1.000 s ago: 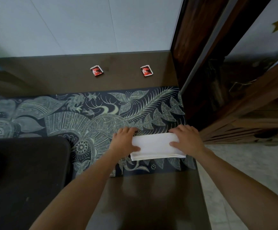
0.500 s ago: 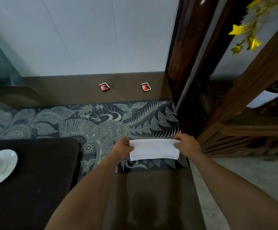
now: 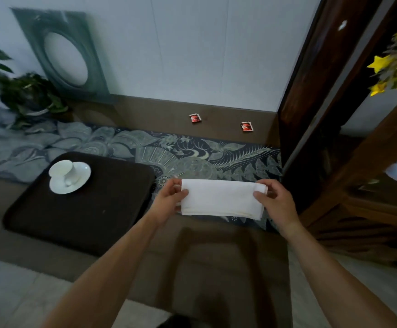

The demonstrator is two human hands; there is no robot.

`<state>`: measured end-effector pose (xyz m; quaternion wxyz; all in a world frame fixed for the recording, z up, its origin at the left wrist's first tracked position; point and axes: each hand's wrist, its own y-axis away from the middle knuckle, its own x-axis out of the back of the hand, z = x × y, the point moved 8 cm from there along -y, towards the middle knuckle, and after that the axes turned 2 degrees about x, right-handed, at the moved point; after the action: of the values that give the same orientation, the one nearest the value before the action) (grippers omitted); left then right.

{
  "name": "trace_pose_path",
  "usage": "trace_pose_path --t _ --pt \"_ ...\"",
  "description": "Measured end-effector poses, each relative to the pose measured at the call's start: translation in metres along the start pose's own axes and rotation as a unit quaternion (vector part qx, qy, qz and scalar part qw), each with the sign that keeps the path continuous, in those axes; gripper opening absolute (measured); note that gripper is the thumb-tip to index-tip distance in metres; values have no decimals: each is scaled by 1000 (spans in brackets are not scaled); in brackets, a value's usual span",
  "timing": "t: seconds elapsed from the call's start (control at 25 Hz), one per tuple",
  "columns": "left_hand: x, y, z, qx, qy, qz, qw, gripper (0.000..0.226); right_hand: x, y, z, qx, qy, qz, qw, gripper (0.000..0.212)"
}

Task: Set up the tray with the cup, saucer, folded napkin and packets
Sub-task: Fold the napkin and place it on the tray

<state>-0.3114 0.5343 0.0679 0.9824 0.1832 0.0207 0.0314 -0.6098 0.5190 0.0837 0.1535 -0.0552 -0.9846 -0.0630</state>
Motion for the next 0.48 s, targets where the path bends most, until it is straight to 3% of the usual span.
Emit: trace_pose_path --t 0.24,0.48 --pt "80 60 -9 -5 50 68 996 11 -67 31 -36 46 5 -79 996 23" --pt "202 124 -22 -16 56 170 984 11 -187 76 -79 81 5 -170 982 21"
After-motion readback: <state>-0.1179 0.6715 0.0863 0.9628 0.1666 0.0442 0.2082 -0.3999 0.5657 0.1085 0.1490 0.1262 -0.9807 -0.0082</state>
